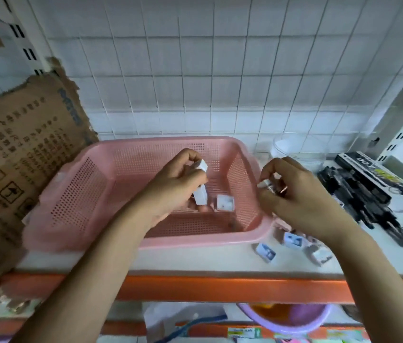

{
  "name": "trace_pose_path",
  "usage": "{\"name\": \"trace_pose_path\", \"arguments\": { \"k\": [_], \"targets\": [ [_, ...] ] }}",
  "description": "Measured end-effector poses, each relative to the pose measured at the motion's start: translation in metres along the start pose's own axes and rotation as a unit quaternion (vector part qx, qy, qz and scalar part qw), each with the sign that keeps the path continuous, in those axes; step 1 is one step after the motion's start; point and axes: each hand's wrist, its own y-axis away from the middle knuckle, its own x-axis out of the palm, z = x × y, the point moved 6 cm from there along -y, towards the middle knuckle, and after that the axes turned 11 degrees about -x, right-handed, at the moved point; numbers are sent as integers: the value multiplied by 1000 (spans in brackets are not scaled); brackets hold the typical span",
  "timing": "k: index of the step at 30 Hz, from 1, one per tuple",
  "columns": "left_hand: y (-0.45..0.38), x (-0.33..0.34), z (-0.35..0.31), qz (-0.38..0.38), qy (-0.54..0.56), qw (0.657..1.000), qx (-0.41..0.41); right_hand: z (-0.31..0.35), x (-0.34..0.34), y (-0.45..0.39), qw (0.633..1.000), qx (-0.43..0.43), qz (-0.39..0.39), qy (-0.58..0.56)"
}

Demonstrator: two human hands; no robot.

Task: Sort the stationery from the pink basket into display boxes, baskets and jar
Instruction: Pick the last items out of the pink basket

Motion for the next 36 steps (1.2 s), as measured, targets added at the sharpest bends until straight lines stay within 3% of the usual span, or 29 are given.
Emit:
{"name": "trace_pose_path", "arguments": {
  "k": [4, 8, 13, 18, 21, 24, 27, 31, 36],
  "targets": [
    [-28, 15, 8, -132, -138, 981, -18, -32, -21, 15, 999, 6, 42, -11],
    [-41, 38, 14, -121, -251, 958, -73, -54, -34, 28, 998, -8, 62, -29],
    [-30, 38, 1, -169, -375, 906, -96, -65, -38, 35, 994, -40, 95, -40],
    [-26, 26, 24, -86, -519, 834, -167, -58, -31, 32, 990, -63, 107, -64],
    [-32, 20, 48, -6, -563, 811, -160, -49, -25, 20, 988, -67, 115, -80],
    [-30, 15, 56, 13, -611, 771, -176, -32, -17, 2, 985, -88, 128, -73],
    [-30, 10, 50, -3, -613, 781, -122, -16, -5, -19, 982, -120, 136, -44],
    [-28, 4, 38, -1, -540, 834, -112, -7, 20, -48, 976, -139, 165, -3],
    [-31, 23, 30, 41, -508, 854, -106, -10, 61, -87, 940, -164, 228, 193]
  ]
}}
